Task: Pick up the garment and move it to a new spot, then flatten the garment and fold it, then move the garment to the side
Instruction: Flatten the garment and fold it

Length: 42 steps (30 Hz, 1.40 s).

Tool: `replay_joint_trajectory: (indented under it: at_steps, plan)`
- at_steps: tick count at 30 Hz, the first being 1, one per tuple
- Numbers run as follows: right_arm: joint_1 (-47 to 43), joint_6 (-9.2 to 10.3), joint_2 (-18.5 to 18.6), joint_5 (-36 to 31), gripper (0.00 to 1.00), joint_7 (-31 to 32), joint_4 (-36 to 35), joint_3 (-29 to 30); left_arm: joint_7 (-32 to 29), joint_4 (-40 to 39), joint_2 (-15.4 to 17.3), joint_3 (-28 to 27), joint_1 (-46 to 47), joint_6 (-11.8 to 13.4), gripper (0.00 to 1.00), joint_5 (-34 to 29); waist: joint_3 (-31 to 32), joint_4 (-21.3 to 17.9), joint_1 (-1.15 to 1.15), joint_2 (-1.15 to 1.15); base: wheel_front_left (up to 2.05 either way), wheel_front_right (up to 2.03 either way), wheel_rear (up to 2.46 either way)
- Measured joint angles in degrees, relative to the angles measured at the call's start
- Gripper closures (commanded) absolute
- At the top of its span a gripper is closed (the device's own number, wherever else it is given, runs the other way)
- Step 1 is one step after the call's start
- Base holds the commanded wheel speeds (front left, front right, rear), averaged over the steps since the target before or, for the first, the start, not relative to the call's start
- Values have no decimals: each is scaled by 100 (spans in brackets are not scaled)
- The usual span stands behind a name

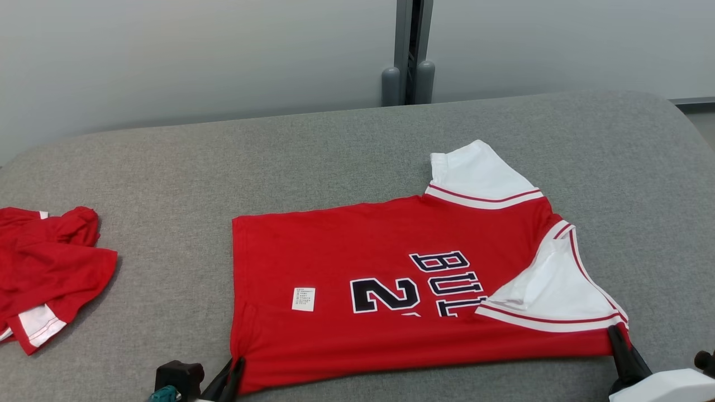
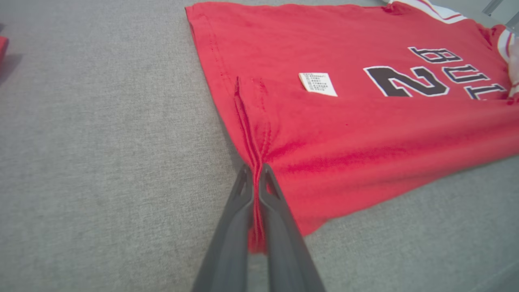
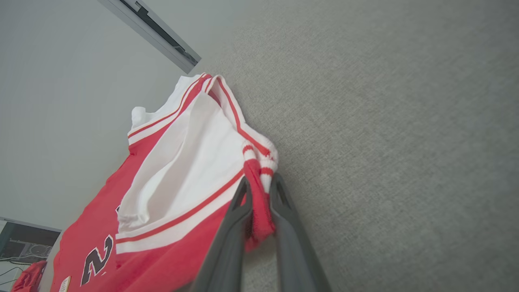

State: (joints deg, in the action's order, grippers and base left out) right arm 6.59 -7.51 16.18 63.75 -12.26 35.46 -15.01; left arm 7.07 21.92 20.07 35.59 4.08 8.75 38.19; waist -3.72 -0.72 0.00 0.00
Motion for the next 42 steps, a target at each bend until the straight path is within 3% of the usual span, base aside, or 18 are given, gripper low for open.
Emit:
replay_joint_trajectory:
  at_steps: [6, 7, 8, 9, 10, 11, 20, 23, 33, 42]
  plan:
    - [-221, 0, -88, -129, 100, 109, -181, 215, -109, -365, 120, -34, -222, 180, 100, 74, 38, -23, 0, 0, 0, 0, 0]
    - [-258, 0, -105, -137, 94, 129, -185, 259, -149, -397, 120, -27, -258, 191, 100, 76, 48, -24, 0, 0, 0, 0, 0]
    - [-283, 0, -120, -166, 76, 171, -186, 309, -165, -426, 119, -12, -287, 200, 100, 79, 59, -25, 0, 0, 0, 0, 0]
    - [-304, 0, -147, -176, 0, 175, -190, 389, -199, -459, 119, 1, -308, 221, 90, 83, 71, -26, 0, 0, 0, 0, 0]
    - [-321, 1, -175, -170, 0, 214, -187, 468, -216, -481, 119, 8, -332, 243, 55, 89, 83, -26, 0, 0, 0, 0, 0]
    - [-337, 3, -181, -179, 0, 219, -185, 533, -258, -492, 124, 14, -351, 261, 0, 103, 95, -26, 0, 0, 0, 0, 0]
    - [-162, 3, -204, -413, 0, 345, -660, 1210, -400, -1017, 301, -185, -424, 634, 0, 177, 27, -48, 0, 0, 0, 0, 0]
    - [-52, 3, -109, -860, 0, 241, -978, 1240, -221, -1194, 314, -365, -316, 738, 0, 176, -58, -60, 0, 0, 0, 0, 0]
    - [116, 2, -131, -1859, 0, 24, -2046, 1185, 488, -1016, -16, -708, 386, 658, 0, 169, -419, -106, 0, 0, 0, 0, 0]
    - [227, 2, -346, -2234, 0, 160, -2461, 1247, 442, -229, -81, -634, 1257, 569, 0, -101, -918, -200, 0, 0, 0, 0, 0]
